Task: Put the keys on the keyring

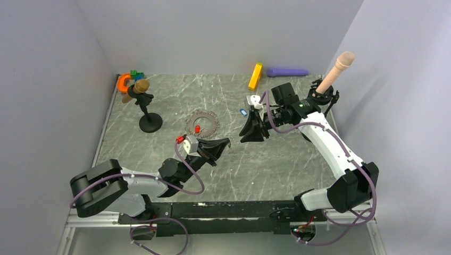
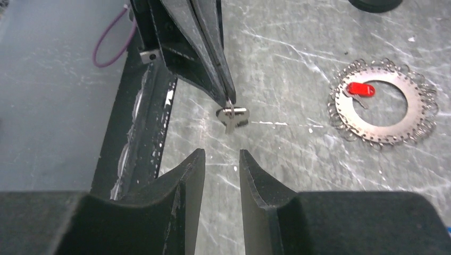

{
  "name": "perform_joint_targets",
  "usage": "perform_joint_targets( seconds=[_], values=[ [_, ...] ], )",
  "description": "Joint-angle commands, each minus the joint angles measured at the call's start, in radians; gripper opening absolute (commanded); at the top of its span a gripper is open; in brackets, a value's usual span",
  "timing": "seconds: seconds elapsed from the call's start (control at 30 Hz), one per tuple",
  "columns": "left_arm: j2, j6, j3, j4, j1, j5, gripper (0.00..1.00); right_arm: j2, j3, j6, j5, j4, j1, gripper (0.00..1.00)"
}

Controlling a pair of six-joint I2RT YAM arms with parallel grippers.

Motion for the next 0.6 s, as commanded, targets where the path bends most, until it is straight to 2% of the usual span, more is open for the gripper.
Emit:
perform_joint_targets(
  seconds=[0.0, 0.3, 0.57],
  values=[
    [0.026, -0.056, 0.036, 0.188, 0.003, 0.001, 0.00, -0.014, -0.042, 0.088, -0.139, 0.188, 0.002, 0.34],
    [0.035, -0.065, 0.057, 0.187, 0.002, 0.017, 0.00, -0.001, -0.101, 0.222, -0.149, 0.349, 0.007, 0.36],
    [0.052, -0.079, 0.073, 0.187, 0.003, 0.026, 0.00, 0.019, -0.101, 0.233, -0.167, 0.352, 0.017, 0.34]
  ],
)
